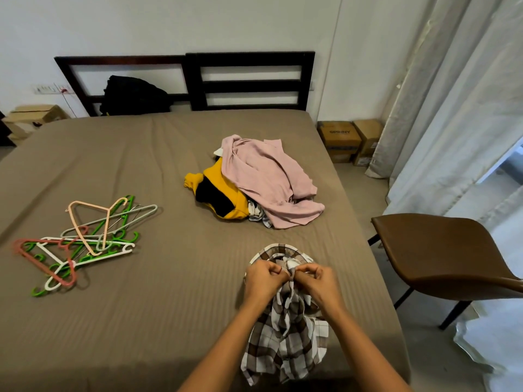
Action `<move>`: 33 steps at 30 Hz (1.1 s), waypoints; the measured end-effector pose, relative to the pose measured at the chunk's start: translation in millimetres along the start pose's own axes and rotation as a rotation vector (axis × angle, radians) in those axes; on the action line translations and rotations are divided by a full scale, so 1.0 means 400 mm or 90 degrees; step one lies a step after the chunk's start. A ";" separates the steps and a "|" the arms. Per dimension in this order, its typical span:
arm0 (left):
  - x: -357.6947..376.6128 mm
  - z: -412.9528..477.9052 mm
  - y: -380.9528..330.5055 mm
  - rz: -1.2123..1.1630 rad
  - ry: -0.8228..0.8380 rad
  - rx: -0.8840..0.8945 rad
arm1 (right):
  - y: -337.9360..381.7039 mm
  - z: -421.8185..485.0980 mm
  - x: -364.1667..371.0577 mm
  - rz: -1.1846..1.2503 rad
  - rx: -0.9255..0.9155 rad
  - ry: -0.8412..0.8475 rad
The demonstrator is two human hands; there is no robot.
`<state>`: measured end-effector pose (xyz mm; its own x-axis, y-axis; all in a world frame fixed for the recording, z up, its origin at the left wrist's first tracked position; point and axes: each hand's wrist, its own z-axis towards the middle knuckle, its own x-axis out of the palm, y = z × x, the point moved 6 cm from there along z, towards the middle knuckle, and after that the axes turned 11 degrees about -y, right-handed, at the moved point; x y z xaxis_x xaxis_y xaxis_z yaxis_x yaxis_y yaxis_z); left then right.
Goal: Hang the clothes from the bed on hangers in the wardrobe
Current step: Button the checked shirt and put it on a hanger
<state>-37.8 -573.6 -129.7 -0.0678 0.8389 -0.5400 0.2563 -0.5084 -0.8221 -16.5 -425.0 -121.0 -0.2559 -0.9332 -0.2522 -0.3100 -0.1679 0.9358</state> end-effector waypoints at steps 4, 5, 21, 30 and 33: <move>0.008 -0.005 0.015 -0.078 -0.016 -0.104 | -0.011 -0.001 0.014 0.023 -0.008 -0.044; 0.012 -0.008 0.021 -0.111 -0.016 -0.149 | -0.010 -0.002 0.017 -0.006 -0.028 -0.061; 0.025 -0.008 0.052 -0.211 -0.019 -0.198 | 0.023 -0.050 0.045 -0.187 -0.224 -0.177; 0.016 -0.009 0.072 -0.162 -0.017 -0.137 | 0.033 -0.061 0.074 -0.333 -0.368 -0.204; 0.015 -0.013 0.073 -0.119 -0.022 -0.116 | 0.023 -0.060 0.065 -0.205 -0.258 -0.182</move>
<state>-25.8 -582.6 -156.0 -0.1623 0.9061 -0.3907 0.4062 -0.2995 -0.8633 -4.0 -458.3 -112.8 -0.4608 -0.7017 -0.5434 -0.0527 -0.5895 0.8060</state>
